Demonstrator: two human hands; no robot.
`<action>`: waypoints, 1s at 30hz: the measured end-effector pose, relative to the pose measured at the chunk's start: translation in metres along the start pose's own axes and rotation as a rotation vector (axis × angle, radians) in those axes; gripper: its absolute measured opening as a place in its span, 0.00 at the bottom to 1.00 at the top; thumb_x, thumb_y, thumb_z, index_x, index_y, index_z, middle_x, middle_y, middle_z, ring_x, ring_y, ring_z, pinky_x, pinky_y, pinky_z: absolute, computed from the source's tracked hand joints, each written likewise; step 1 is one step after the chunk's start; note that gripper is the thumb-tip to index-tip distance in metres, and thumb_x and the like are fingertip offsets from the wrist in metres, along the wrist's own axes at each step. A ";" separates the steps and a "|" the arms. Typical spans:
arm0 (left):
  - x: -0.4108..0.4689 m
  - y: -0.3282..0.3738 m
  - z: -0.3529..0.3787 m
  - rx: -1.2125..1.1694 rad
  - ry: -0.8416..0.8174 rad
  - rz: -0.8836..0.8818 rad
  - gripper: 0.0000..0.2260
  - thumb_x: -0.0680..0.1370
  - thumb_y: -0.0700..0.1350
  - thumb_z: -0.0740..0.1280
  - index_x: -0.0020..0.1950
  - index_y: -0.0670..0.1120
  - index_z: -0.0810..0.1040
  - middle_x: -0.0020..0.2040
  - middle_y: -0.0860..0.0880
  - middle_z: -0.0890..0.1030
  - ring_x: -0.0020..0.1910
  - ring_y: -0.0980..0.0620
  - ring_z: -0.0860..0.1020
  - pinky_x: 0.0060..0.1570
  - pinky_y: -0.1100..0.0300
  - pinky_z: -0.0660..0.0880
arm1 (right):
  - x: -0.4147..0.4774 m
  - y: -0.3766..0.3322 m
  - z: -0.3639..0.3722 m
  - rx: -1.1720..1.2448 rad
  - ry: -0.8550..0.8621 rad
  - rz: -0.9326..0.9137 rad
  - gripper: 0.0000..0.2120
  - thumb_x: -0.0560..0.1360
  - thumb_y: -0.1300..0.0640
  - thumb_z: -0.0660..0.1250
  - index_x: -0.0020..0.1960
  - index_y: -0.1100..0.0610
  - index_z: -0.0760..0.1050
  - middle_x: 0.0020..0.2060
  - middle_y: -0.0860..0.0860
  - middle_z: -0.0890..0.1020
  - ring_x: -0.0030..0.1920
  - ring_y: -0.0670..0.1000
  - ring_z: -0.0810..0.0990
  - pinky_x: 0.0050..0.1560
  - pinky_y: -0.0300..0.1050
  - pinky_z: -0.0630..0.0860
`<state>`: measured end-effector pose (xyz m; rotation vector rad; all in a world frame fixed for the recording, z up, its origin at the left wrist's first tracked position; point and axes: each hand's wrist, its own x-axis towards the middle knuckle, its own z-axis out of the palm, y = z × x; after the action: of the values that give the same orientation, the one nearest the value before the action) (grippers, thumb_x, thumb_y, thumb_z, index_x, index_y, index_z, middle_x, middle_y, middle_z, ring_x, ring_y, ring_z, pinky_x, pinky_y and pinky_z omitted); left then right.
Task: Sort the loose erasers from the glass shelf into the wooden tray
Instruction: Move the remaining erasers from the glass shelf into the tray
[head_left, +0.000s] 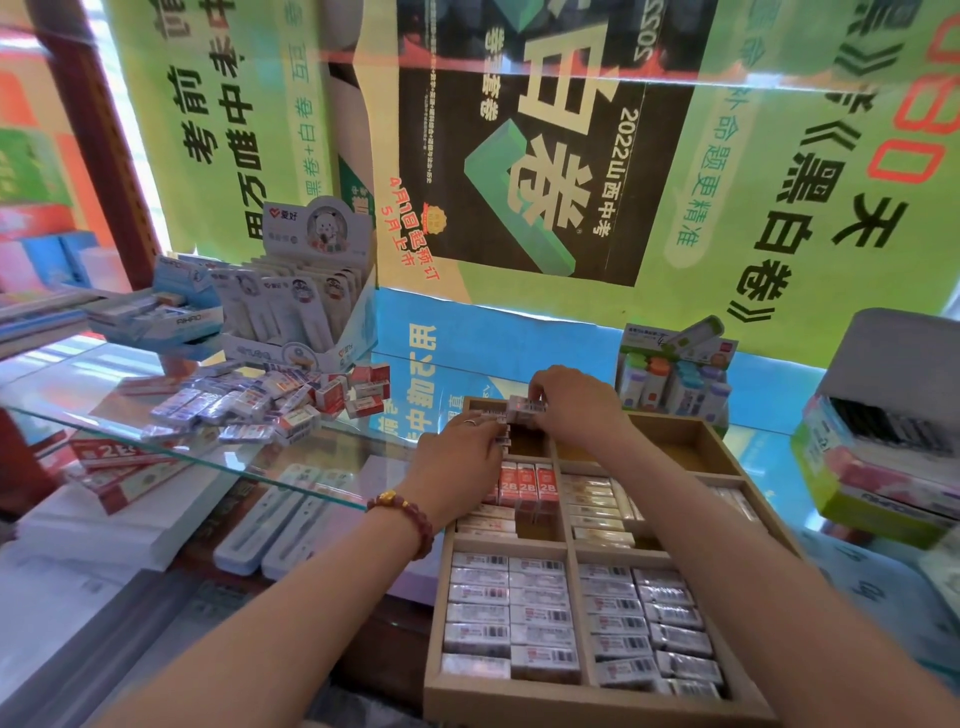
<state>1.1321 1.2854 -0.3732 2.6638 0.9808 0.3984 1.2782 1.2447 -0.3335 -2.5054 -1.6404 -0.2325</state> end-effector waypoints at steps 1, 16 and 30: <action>0.000 0.000 0.000 0.002 -0.001 0.000 0.17 0.82 0.47 0.51 0.69 0.51 0.69 0.71 0.51 0.69 0.69 0.52 0.66 0.66 0.46 0.66 | 0.001 -0.001 0.000 -0.028 0.008 -0.008 0.08 0.75 0.55 0.65 0.55 0.53 0.75 0.51 0.50 0.77 0.51 0.53 0.78 0.44 0.45 0.69; 0.003 -0.004 0.003 0.055 -0.016 0.034 0.18 0.82 0.47 0.50 0.71 0.50 0.66 0.73 0.53 0.66 0.74 0.54 0.58 0.68 0.44 0.64 | 0.009 -0.016 -0.006 -0.262 -0.034 0.004 0.10 0.75 0.63 0.64 0.55 0.55 0.75 0.42 0.50 0.74 0.44 0.53 0.75 0.42 0.44 0.67; 0.008 -0.002 0.002 0.098 -0.065 0.074 0.21 0.82 0.48 0.50 0.76 0.49 0.57 0.77 0.52 0.57 0.75 0.54 0.54 0.72 0.43 0.51 | 0.006 -0.017 0.003 -0.286 -0.018 -0.013 0.11 0.76 0.60 0.62 0.58 0.55 0.74 0.50 0.51 0.77 0.51 0.53 0.78 0.42 0.45 0.68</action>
<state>1.1371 1.2918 -0.3751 2.7881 0.9071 0.2846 1.2657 1.2573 -0.3343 -2.7057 -1.7407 -0.4793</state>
